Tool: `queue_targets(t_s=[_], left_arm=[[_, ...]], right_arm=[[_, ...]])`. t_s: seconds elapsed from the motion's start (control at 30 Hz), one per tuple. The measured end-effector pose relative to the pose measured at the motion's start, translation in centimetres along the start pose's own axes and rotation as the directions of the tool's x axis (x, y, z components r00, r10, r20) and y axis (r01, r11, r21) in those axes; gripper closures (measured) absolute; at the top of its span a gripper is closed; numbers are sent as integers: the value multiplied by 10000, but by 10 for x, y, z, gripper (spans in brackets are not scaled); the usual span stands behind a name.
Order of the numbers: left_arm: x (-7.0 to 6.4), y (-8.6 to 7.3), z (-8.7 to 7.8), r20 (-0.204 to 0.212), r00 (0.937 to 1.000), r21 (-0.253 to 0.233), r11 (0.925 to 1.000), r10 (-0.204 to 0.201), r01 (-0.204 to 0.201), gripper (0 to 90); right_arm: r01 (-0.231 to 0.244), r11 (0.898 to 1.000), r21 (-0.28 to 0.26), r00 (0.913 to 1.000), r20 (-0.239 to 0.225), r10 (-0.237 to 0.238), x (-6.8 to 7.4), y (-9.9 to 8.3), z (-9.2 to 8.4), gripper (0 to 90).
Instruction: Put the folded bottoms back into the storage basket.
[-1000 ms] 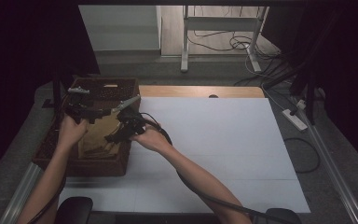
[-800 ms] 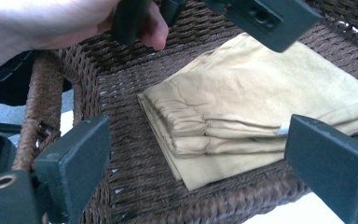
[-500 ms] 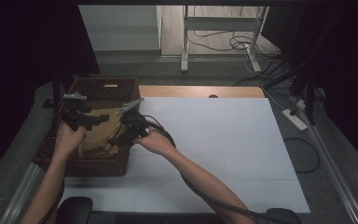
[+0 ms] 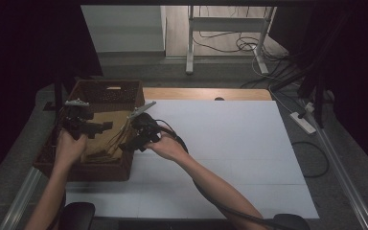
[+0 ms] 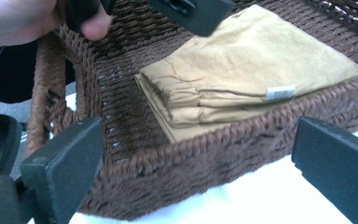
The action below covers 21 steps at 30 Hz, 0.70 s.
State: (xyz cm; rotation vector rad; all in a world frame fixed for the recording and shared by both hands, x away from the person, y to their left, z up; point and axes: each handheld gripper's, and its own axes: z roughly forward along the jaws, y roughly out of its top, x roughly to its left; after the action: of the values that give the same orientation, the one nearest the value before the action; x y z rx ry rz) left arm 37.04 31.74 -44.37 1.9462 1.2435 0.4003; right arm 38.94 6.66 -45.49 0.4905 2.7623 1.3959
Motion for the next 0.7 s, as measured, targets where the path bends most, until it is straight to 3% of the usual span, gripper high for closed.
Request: queue_targets(t_s=[0.47, 0.7], left_arm=[[-22, -6, -8, 242, 9995, 326, 9993, 181, -188, 0], [-31, -13, -17, 326, 9993, 178, 9997, 168, -174, 0]], right_arm=[[-68, 10000, 16, 9999, 128, 68, -2, -16, -25, 31], [-26, 9992, 407, 9991, 418, 9, -1, -27, -36, 32]])
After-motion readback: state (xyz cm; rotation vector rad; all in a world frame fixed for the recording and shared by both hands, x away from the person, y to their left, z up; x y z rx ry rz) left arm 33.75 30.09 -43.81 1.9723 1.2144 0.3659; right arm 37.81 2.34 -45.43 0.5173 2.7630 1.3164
